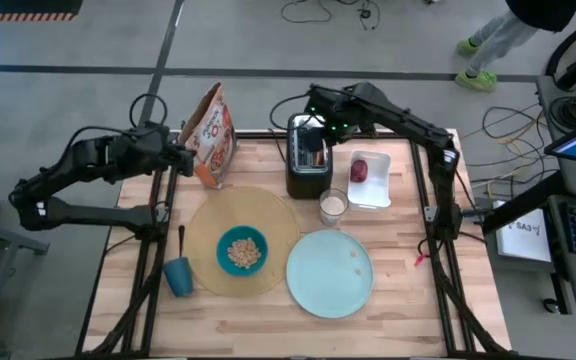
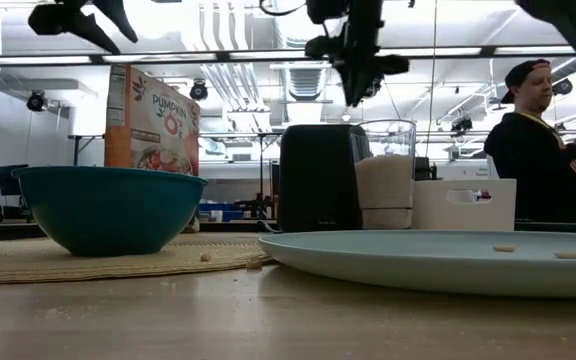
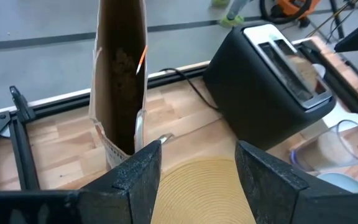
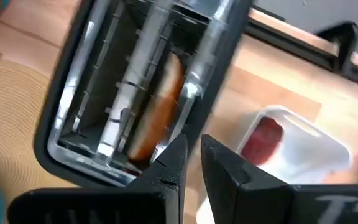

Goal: Arrange a breakfast setting
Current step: Put the bagel from the toaster on the light blue plate

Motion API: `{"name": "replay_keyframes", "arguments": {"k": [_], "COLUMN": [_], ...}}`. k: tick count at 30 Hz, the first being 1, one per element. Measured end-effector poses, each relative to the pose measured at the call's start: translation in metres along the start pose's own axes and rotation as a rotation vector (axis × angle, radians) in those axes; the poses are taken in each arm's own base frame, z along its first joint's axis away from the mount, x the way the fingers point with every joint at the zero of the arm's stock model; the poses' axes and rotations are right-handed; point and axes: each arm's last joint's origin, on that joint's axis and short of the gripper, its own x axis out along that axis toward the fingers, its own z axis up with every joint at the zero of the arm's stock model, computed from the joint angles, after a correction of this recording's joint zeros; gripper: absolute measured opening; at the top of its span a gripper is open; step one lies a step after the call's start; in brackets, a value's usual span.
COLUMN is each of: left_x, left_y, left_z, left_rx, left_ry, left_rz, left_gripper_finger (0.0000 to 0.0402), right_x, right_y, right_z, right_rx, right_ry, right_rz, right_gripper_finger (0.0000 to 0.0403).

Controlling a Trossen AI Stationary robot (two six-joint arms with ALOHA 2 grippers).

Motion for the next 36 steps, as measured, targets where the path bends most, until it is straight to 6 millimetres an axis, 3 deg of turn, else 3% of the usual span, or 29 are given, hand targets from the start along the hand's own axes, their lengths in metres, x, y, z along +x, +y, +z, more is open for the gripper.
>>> {"name": "replay_keyframes", "arguments": {"k": [9,18,22,28,36], "left_x": [0.003,0.001,0.001,0.001,0.001], "left_y": [0.001,0.002,0.002,0.003,0.003], "left_z": [-0.003,-0.003,-0.003,-0.003,-0.003], "left_rx": [0.006,0.025,0.025,0.026,0.027], "left_ry": [0.007,-0.003,-0.005,-0.005,-0.003], "left_rz": [0.006,0.007,0.006,0.007,0.009], "left_gripper_finger": [0.0187,0.0187,0.0187,0.0187,0.0187], "right_x": [0.020,0.040,0.040,0.040,0.055], "right_y": [0.013,0.022,0.022,0.022,0.025], "right_z": [0.009,0.014,0.014,0.014,0.009], "right_rx": [-0.025,-0.042,-0.019,-0.010,-0.017], "right_ry": [0.003,0.005,-0.004,-0.013,0.014], "right_rz": [0.021,0.009,0.002,-0.011,-0.035], "right_gripper_finger": [0.0046,0.0135,0.0151,0.0122,0.0062]}}
